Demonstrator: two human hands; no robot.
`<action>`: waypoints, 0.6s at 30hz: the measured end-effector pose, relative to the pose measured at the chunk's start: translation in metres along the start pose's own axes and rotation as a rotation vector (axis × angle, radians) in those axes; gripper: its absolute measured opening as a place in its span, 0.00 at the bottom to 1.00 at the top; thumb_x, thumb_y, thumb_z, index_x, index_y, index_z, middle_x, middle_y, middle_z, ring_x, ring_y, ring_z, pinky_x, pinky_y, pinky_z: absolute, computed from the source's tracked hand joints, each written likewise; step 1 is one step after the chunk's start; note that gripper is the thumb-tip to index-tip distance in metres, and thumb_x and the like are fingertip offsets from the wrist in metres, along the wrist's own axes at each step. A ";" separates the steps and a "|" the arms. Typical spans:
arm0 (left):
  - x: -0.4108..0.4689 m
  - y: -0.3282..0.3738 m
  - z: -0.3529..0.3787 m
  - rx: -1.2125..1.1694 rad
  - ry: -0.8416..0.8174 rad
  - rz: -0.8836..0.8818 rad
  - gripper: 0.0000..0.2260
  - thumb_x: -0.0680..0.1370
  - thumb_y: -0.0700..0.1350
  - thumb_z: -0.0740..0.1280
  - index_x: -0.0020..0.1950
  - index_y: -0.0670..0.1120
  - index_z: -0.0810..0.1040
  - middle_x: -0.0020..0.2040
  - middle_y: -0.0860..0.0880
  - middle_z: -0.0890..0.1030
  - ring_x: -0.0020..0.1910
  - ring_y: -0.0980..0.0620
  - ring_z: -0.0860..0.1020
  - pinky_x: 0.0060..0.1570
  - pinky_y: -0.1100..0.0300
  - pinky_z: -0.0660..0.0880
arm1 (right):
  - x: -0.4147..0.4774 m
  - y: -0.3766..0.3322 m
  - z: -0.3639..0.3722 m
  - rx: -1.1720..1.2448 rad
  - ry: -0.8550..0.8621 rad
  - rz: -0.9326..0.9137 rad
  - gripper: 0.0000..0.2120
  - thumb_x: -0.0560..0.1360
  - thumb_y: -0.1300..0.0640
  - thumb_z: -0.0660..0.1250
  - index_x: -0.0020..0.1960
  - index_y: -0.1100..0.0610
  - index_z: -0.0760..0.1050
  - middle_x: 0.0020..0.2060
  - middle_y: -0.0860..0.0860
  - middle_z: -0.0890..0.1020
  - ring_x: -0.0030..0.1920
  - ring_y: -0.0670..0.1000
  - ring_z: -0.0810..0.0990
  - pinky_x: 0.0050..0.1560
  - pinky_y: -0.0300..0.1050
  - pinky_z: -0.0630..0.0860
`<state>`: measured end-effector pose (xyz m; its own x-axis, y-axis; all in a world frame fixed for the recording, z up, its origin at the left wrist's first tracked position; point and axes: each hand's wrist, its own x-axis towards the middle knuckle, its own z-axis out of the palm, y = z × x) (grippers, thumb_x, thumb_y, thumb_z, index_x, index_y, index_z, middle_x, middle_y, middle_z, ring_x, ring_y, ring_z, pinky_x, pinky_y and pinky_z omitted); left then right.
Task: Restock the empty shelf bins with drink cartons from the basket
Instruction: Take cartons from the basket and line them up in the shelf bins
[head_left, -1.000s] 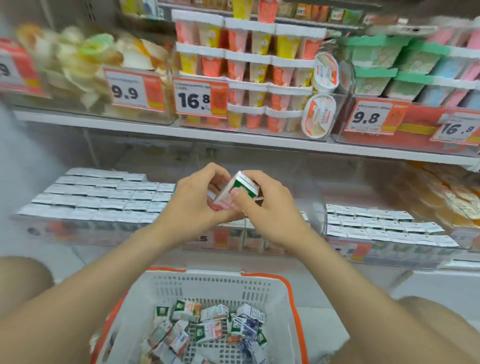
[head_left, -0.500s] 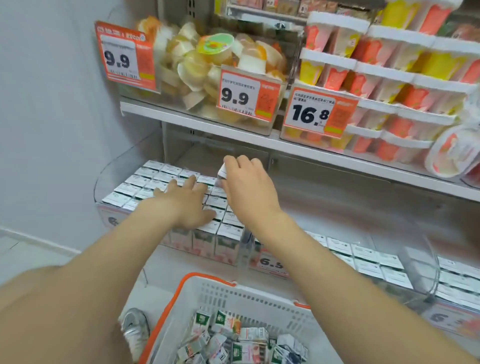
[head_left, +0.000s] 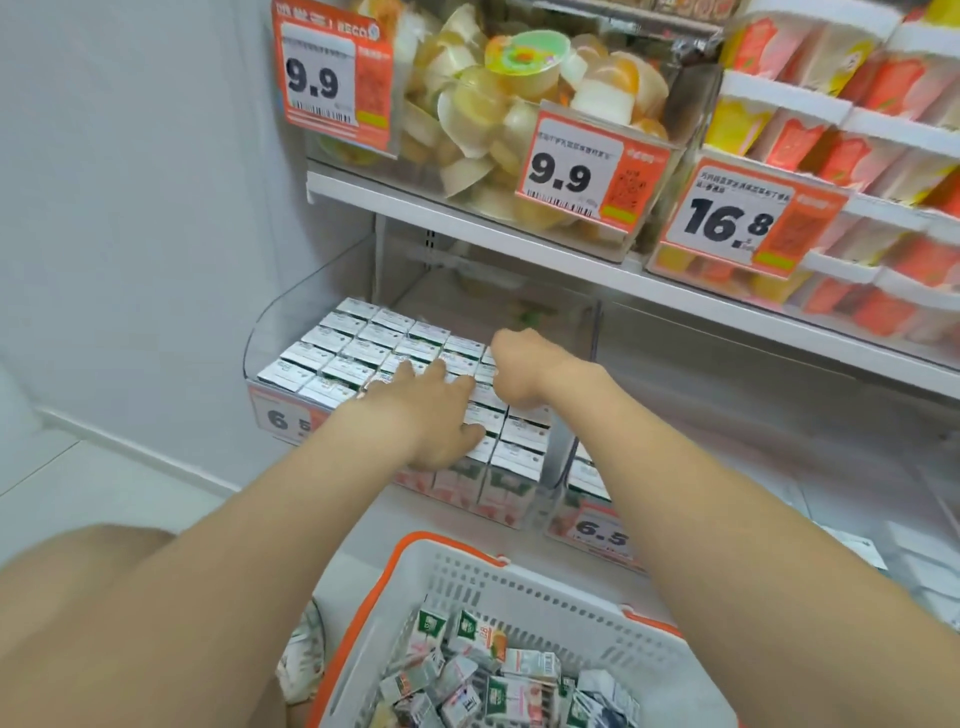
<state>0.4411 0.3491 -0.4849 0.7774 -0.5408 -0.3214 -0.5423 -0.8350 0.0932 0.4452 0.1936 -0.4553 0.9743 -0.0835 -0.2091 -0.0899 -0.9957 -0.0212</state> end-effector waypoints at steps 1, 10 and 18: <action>-0.004 0.000 -0.001 -0.005 0.027 0.011 0.28 0.83 0.61 0.57 0.80 0.50 0.61 0.79 0.42 0.62 0.77 0.34 0.62 0.69 0.35 0.69 | -0.005 -0.002 0.001 -0.009 0.052 -0.008 0.09 0.80 0.64 0.61 0.60 0.62 0.69 0.54 0.58 0.76 0.49 0.61 0.76 0.46 0.52 0.70; -0.081 0.042 0.005 -0.005 0.510 -0.051 0.06 0.78 0.44 0.68 0.54 0.50 0.75 0.51 0.48 0.77 0.54 0.42 0.78 0.40 0.52 0.68 | -0.150 -0.007 0.061 0.433 0.672 -0.173 0.07 0.70 0.59 0.59 0.45 0.54 0.73 0.39 0.50 0.80 0.40 0.56 0.77 0.39 0.52 0.73; -0.079 0.091 0.117 0.184 -0.353 0.119 0.06 0.79 0.46 0.70 0.53 0.47 0.77 0.46 0.49 0.79 0.41 0.48 0.76 0.36 0.55 0.71 | -0.205 0.033 0.170 0.076 -0.220 -0.154 0.05 0.76 0.65 0.62 0.41 0.61 0.74 0.34 0.58 0.74 0.33 0.58 0.71 0.32 0.49 0.71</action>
<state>0.2932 0.3275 -0.5617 0.5657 -0.5376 -0.6253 -0.6946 -0.7193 -0.0100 0.2075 0.1844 -0.5792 0.9100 0.0872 -0.4053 0.0321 -0.9895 -0.1409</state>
